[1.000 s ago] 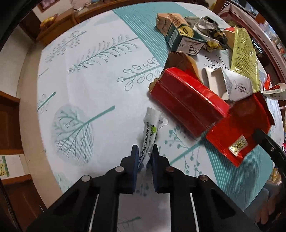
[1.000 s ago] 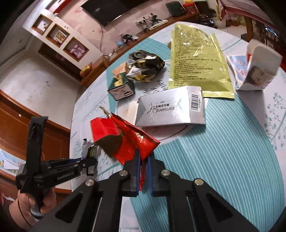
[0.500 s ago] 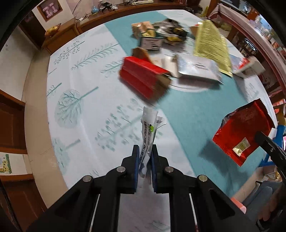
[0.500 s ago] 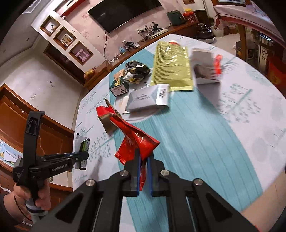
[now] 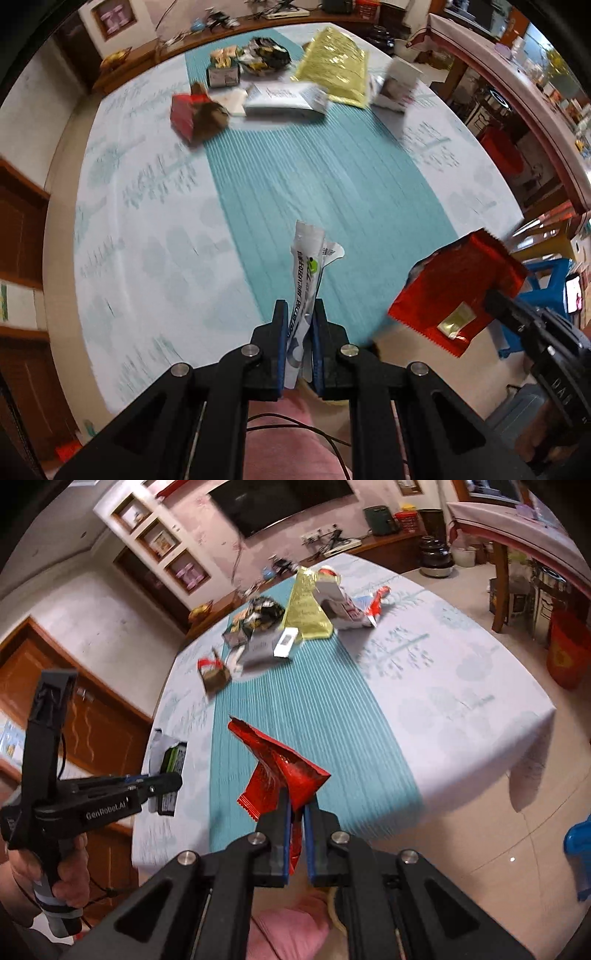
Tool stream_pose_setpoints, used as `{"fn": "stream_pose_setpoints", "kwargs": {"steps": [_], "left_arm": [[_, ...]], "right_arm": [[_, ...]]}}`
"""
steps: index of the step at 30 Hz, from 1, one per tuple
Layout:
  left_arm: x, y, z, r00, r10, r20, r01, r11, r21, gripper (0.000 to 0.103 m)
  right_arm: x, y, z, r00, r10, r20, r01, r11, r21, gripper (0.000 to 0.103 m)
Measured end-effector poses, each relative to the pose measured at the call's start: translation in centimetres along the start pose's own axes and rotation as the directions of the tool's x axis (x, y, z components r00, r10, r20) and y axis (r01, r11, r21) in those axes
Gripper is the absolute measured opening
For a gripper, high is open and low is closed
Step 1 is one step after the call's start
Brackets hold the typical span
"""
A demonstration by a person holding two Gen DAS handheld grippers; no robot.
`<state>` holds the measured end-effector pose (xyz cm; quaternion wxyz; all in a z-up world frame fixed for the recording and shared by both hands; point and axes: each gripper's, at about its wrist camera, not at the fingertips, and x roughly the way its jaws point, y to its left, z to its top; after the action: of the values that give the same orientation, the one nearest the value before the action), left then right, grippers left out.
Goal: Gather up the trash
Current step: 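Carry the white sachet in the left gripper while the right gripper carries the red wrapper to the bin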
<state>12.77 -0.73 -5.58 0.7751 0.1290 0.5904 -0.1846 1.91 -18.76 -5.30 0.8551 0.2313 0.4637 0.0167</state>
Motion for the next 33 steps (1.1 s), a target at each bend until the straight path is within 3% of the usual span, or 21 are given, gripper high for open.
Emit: {"fn": "stream_pose_setpoints", "kwargs": {"steps": [8, 16, 23, 33], "left_arm": [[-0.6, -6.7, -7.0, 1.0, 0.019, -0.018, -0.02, 0.996, -0.084, 0.009], [1.0, -9.1, -10.7, 0.996, 0.041, -0.075, -0.048, 0.994, -0.098, 0.009], [4.9, -9.3, -12.5, 0.993, 0.03, -0.116, -0.043, 0.993, -0.112, 0.01], [14.7, -8.6, -15.8, 0.985, -0.012, -0.175, -0.012, 0.991, -0.134, 0.01]], "right_arm": [[-3.7, -2.7, -4.3, 0.997, -0.004, -0.074, -0.008, 0.986, -0.165, 0.006], [-3.5, -4.5, -7.2, 0.99, 0.004, -0.142, -0.027, 0.986, -0.162, 0.006], [-0.7, -5.4, -9.9, 0.982, -0.023, -0.188, -0.006, 0.988, -0.152, 0.006], [7.1, -8.1, -14.6, 0.961, -0.123, -0.246, 0.089, 0.986, -0.143, 0.006]]}}
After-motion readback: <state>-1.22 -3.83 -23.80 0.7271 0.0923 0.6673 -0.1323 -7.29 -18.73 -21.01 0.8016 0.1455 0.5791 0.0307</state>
